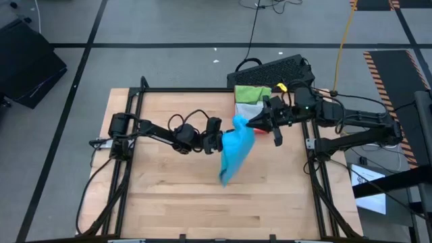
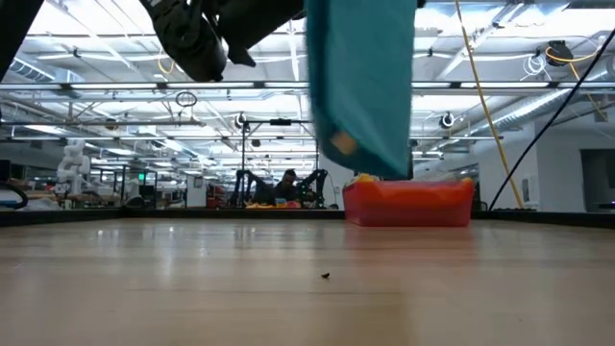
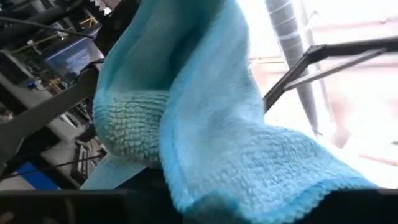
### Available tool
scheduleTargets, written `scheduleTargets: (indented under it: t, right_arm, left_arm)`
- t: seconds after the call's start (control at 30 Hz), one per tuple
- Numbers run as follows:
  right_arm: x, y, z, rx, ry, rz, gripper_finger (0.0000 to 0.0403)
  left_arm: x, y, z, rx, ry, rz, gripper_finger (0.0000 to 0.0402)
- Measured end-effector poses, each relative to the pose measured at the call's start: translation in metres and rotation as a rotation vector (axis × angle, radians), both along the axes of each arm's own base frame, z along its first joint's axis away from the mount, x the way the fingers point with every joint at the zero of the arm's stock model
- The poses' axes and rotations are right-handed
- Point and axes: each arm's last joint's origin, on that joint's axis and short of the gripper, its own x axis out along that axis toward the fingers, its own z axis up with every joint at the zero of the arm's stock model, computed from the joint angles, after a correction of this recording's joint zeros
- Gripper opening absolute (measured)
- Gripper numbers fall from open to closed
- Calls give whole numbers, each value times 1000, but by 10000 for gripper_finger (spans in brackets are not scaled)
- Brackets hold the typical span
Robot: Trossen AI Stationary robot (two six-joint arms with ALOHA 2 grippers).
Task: Fold microfiber towels
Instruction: Fold the blue microfiber cloth
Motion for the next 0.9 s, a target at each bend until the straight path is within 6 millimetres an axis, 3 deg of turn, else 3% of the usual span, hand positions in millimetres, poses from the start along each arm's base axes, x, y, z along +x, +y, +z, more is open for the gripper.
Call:
scheduleTargets:
  t: [0.17,0.3,0.47,0.67,0.9]
  right_arm:
    - [-12,8,-6,124,124,19,0]
    - [-19,23,-10,247,219,96,0]
    - [-23,40,-25,261,355,116,0]
    - [-16,44,-55,221,384,38,0]
    - [-12,46,-66,199,337,57,0]
  left_arm:
    - [3,-5,-3,-26,77,-12,159]
    - [4,-9,-6,46,363,66,159]
    - [-19,-6,12,200,658,240,159]
    - [-38,-3,39,229,659,246,159]
    - [-39,-14,24,341,774,241,177]
